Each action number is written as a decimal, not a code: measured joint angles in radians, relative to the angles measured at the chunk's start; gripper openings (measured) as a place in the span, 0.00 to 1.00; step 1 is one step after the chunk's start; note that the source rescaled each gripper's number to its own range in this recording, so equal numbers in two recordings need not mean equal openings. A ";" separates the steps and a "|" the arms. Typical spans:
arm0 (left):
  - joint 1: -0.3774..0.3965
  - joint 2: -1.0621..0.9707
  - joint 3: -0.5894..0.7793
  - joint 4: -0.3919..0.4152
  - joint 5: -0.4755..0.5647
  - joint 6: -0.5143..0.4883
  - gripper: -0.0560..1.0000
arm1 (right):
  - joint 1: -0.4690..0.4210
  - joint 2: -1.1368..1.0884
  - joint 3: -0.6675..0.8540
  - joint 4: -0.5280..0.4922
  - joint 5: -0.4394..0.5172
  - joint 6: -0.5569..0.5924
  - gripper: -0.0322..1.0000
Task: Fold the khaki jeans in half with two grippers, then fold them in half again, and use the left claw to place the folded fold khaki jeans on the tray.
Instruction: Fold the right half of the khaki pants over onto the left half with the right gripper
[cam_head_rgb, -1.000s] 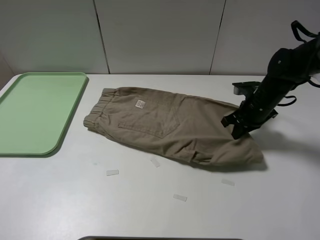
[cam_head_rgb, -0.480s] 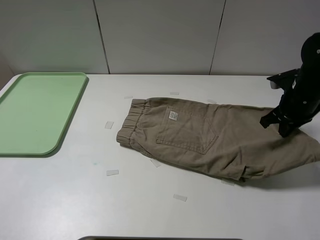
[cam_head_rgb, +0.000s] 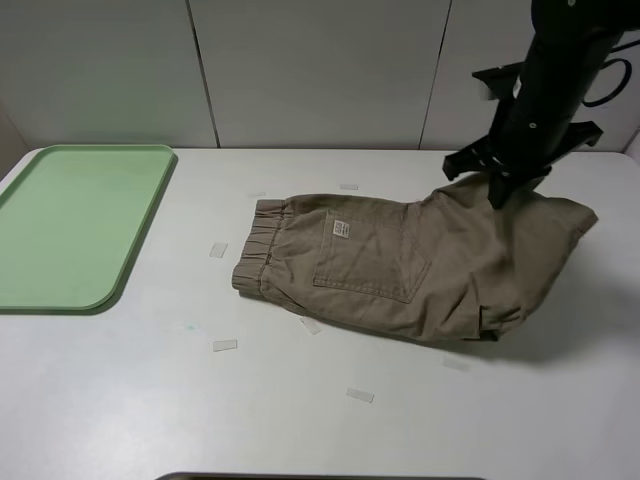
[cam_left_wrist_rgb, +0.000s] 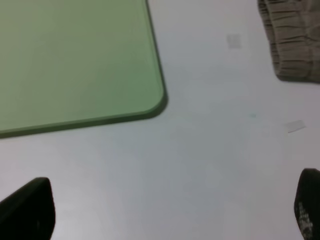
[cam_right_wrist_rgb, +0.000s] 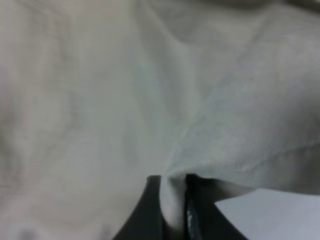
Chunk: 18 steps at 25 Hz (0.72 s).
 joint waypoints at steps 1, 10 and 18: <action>0.000 0.000 0.000 0.011 0.001 0.000 1.00 | 0.019 0.000 -0.015 0.024 -0.007 0.006 0.06; 0.000 0.000 0.000 0.051 0.001 0.000 1.00 | 0.119 0.068 -0.050 0.274 -0.096 0.009 0.06; 0.000 0.000 0.000 0.064 0.001 0.000 1.00 | 0.199 0.124 -0.050 0.397 -0.247 -0.013 0.06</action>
